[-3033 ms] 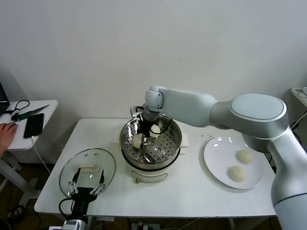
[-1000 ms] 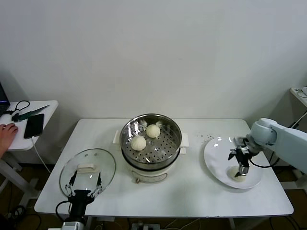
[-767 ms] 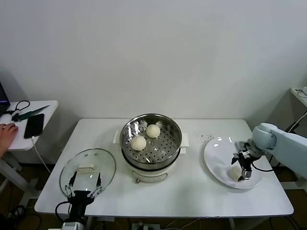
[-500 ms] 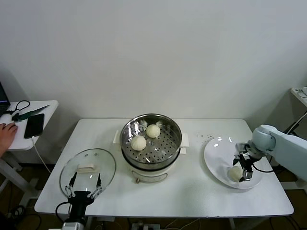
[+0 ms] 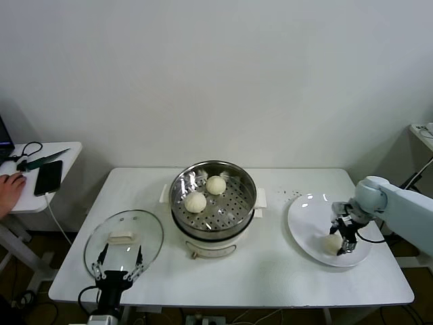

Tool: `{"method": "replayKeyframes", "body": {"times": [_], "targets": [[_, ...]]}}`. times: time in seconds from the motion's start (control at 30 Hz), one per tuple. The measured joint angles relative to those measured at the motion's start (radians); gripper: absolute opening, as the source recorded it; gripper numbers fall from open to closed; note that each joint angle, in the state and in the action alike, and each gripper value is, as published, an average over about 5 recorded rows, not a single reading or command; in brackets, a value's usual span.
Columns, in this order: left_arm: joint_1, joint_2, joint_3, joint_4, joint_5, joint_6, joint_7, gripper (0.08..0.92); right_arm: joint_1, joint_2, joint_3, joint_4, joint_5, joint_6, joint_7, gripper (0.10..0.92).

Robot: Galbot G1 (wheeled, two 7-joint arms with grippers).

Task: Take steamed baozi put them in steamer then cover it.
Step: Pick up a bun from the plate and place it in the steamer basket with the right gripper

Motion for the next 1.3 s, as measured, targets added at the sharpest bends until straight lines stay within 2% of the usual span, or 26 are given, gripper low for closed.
{"method": "replayKeyframes", "body": {"times": [0.27, 0.67, 1.3], "targets": [[0.013, 0.002, -0.001, -0.010, 0.000, -0.002, 0.003, 0.823, 0.215, 0.071, -0.143, -0.018, 0.017, 0.167, -0.030, 0.688], [0.034, -0.001, -0.001, -0.018, 0.001, -0.013, 0.008, 0.823, 0.556, 0.289, -0.284, 0.029, 0.042, 0.438, -0.083, 0.704], [0.046, -0.006, 0.000, -0.027, 0.003, -0.012, 0.008, 0.823, 0.543, 0.616, -0.262, 0.117, -0.058, 0.628, -0.097, 0.704]]}}
